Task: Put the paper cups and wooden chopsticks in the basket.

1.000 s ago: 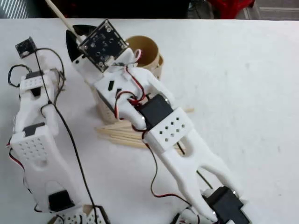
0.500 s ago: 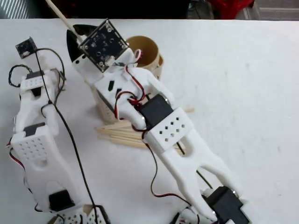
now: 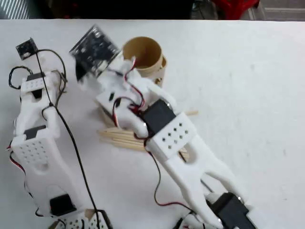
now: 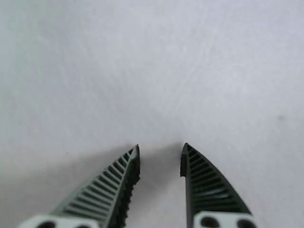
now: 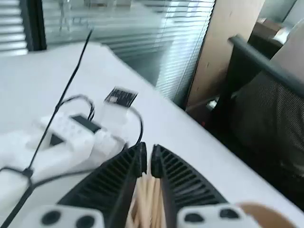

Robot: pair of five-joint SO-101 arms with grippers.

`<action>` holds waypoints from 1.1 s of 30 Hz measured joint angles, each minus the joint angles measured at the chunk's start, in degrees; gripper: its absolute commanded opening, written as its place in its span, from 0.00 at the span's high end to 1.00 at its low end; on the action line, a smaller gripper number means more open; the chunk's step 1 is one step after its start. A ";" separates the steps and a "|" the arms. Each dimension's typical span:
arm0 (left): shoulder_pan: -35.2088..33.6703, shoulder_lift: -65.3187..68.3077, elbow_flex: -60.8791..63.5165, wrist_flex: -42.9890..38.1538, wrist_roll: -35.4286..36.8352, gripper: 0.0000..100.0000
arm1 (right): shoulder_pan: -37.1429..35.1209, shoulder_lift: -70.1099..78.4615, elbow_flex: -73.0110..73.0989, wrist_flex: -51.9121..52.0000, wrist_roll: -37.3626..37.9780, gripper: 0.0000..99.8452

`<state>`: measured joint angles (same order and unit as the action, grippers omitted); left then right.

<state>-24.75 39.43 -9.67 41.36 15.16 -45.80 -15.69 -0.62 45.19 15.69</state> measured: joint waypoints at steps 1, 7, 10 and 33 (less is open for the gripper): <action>0.00 0.00 0.00 0.00 0.00 0.84 | -0.26 -1.32 0.00 4.48 0.00 0.94; 0.00 0.00 0.00 0.00 0.00 0.84 | -0.70 -13.63 -0.09 26.81 0.00 0.94; 0.00 0.00 0.00 0.00 0.00 0.84 | -1.76 -17.32 -0.26 35.69 3.60 0.94; 0.00 0.00 0.00 0.00 0.00 0.84 | 3.60 10.90 43.52 1.85 22.59 0.94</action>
<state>-24.75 39.43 -9.67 41.36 15.16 -42.20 -4.79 42.90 47.03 38.29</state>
